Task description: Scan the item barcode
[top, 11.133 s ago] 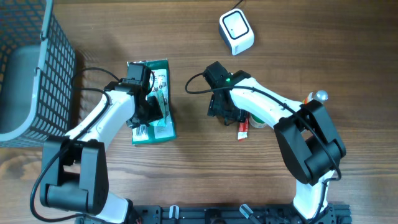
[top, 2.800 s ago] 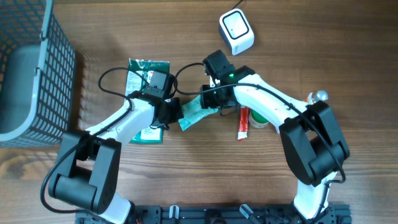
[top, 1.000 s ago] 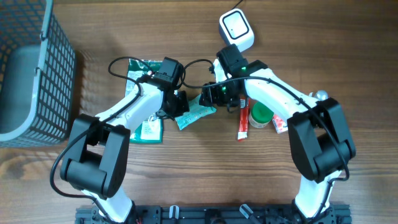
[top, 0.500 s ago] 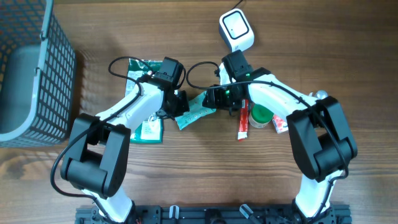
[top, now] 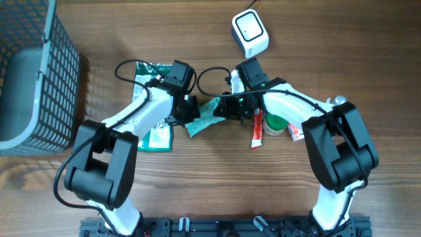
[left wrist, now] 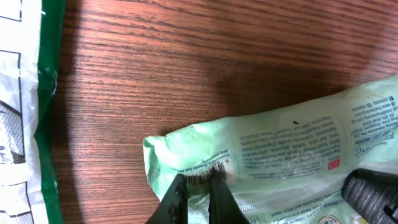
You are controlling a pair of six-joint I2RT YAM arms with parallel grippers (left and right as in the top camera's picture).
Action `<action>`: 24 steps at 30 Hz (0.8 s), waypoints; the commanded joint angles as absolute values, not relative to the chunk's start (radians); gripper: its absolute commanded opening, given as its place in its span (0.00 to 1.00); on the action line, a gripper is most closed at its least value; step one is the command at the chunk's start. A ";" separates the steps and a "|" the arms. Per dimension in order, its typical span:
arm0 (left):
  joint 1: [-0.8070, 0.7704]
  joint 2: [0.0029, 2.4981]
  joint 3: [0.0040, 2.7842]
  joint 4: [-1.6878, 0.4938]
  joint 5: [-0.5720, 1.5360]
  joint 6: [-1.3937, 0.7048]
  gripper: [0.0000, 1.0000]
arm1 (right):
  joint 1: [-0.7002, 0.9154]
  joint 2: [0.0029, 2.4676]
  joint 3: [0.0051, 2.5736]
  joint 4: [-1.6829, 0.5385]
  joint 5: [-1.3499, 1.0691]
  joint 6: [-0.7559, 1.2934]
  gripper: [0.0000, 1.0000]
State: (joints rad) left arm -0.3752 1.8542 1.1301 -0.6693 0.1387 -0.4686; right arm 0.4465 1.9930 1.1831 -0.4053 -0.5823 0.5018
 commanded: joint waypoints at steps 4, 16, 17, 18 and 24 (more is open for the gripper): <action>-0.384 1.901 1.125 -0.662 0.091 -0.456 0.04 | 0.445 1.973 1.172 -0.404 -0.600 0.497 0.04; -0.384 1.901 1.125 -0.655 0.080 -0.456 0.04 | 0.445 1.973 1.172 -0.420 -0.574 0.496 0.04; -0.383 1.901 1.125 -0.651 0.063 -0.456 0.04 | 0.445 1.973 1.172 -0.419 -0.576 0.496 0.04; -0.381 1.901 1.125 -0.645 0.034 -0.456 0.04 | 0.445 1.973 1.172 -0.419 -0.588 0.479 0.04; -0.313 1.842 1.182 -0.672 -0.009 -0.453 0.04 | 0.445 1.973 1.172 -0.404 -0.691 0.367 0.04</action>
State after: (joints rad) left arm -0.3687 1.8542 1.1355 -0.6579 0.0937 -0.4679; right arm 0.4412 1.9915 1.1831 -0.4080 -0.6323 0.4278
